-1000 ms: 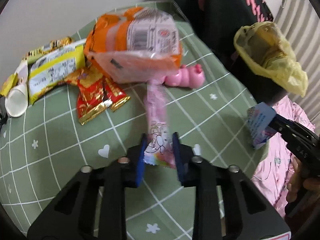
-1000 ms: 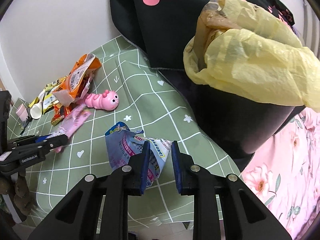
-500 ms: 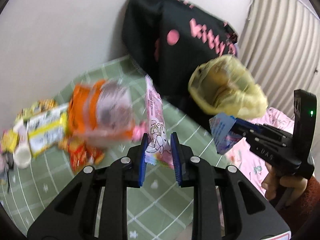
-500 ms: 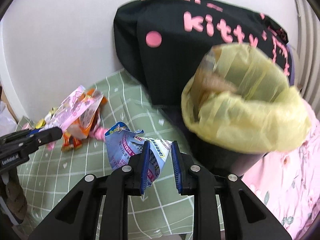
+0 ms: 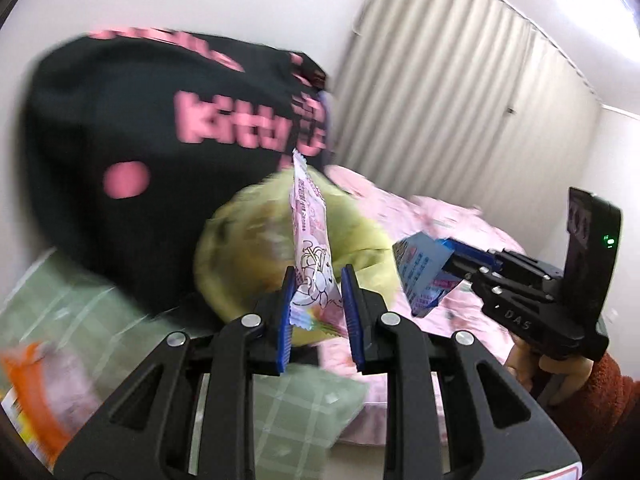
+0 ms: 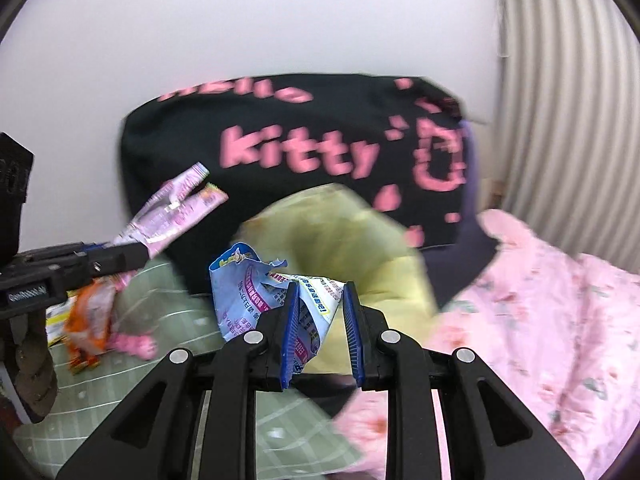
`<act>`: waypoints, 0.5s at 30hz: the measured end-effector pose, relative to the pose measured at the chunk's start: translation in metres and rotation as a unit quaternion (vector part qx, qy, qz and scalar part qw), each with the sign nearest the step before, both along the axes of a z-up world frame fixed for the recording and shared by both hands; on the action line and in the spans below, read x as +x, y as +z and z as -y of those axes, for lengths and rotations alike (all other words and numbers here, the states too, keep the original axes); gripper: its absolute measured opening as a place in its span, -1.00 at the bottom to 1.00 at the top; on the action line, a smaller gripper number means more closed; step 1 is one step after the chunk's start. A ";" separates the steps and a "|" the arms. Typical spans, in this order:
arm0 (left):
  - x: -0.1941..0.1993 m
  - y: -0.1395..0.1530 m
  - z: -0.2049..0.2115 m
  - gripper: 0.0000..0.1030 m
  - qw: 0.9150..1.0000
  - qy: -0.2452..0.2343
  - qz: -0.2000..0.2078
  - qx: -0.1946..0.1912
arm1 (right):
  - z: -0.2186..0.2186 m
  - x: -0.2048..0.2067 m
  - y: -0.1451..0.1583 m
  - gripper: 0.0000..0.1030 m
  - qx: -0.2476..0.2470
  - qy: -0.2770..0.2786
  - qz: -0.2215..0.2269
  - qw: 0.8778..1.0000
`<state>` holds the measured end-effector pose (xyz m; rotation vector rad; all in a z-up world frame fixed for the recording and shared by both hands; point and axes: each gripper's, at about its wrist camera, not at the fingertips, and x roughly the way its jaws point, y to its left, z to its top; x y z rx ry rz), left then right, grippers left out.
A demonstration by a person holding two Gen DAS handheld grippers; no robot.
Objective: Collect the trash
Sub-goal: 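Carry both wrappers to the yellow-lined bin and open both grippers over it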
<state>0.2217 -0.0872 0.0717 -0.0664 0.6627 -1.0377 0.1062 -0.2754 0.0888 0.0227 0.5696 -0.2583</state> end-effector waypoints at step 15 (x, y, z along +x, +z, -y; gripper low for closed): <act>0.082 -0.049 0.111 -0.58 0.985 0.020 -0.027 0.172 | 0.101 0.055 -0.002 -0.58 0.034 0.007 0.006 0.999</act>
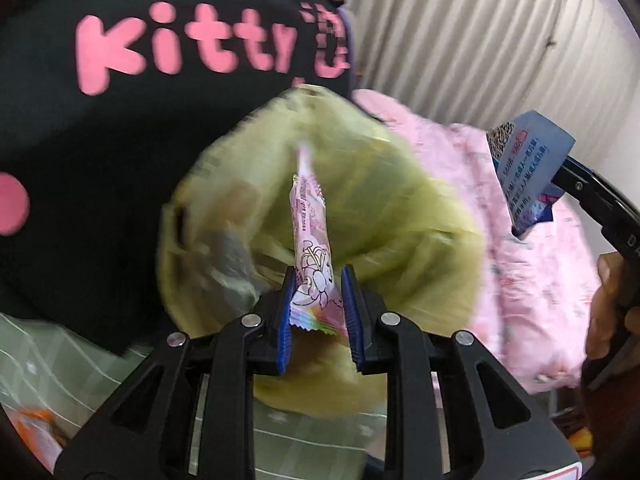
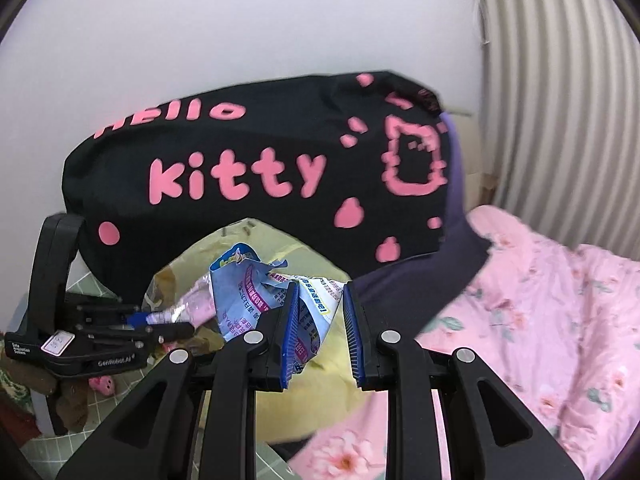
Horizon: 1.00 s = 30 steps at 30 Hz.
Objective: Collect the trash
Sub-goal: 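Carry both wrappers to the yellow-lined bin and open both grippers over it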
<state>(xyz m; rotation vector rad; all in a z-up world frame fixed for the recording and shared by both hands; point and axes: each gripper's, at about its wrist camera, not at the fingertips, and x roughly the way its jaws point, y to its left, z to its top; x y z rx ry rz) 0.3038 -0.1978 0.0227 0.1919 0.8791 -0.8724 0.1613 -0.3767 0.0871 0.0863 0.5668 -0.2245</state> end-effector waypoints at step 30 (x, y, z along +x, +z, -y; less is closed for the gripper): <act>-0.008 0.015 -0.045 -0.09 0.996 0.048 -0.003 -0.073 | -0.005 0.062 -0.061 -0.12 0.040 0.067 -0.062 0.995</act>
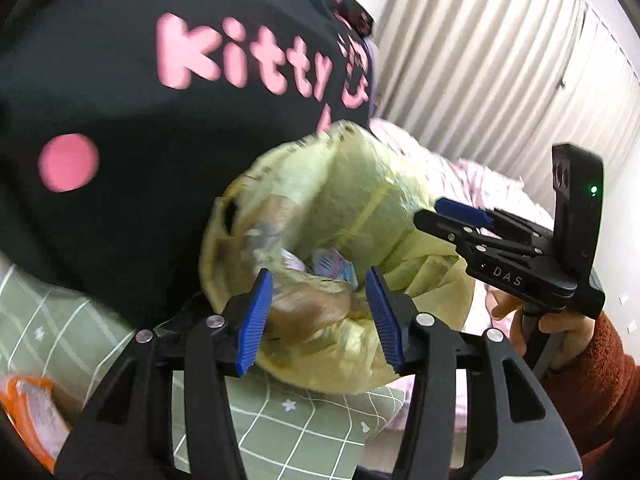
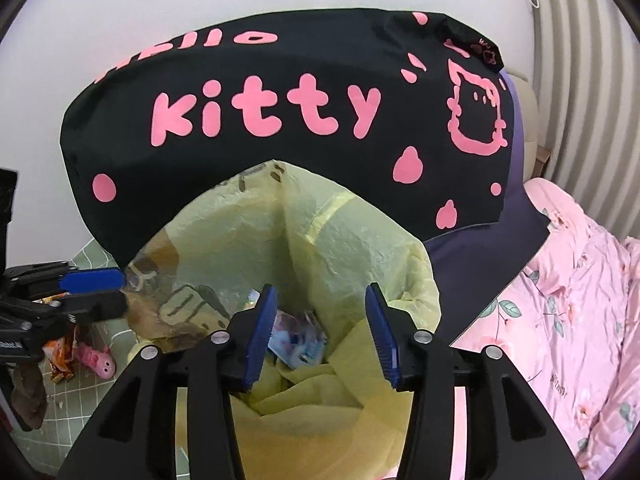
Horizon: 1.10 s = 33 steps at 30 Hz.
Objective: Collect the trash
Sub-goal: 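Carry both wrappers to the yellow-lined bin and open both grippers over it, then move both grippers back to the snack pile near the pink cup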
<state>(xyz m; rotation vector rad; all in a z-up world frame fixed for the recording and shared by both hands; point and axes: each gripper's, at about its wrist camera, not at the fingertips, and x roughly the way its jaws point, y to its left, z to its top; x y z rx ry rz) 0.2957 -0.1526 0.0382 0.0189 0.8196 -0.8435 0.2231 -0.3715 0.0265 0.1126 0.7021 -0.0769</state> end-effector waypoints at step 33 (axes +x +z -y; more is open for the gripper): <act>-0.134 -0.076 -0.407 -0.07 0.783 0.622 0.020 0.014 | -0.274 0.033 -0.038 0.06 -0.003 0.299 -0.002 0.954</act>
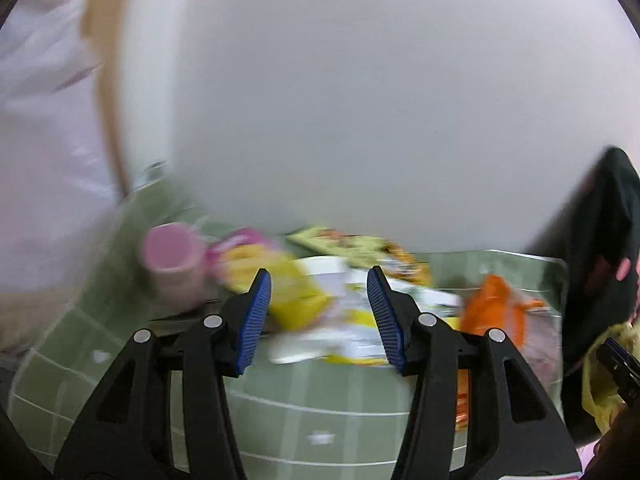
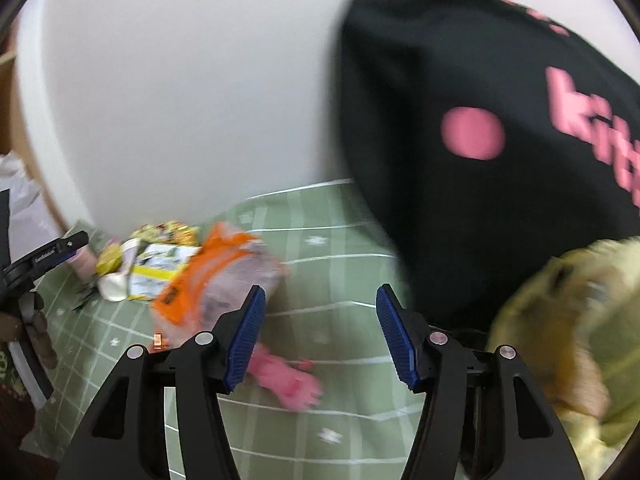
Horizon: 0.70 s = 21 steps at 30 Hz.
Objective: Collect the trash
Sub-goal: 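Move both grippers back to the snack pile near the pink cup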
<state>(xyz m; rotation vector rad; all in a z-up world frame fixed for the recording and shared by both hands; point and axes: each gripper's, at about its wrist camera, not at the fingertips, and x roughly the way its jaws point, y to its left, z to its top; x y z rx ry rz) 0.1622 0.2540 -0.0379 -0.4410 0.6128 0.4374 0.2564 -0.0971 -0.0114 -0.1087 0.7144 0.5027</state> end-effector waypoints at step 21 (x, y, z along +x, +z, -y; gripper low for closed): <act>-0.099 -0.034 -0.047 -0.07 0.997 0.011 -0.076 0.003 | -0.314 0.007 -0.064 -0.05 -0.031 0.322 -0.060 0.944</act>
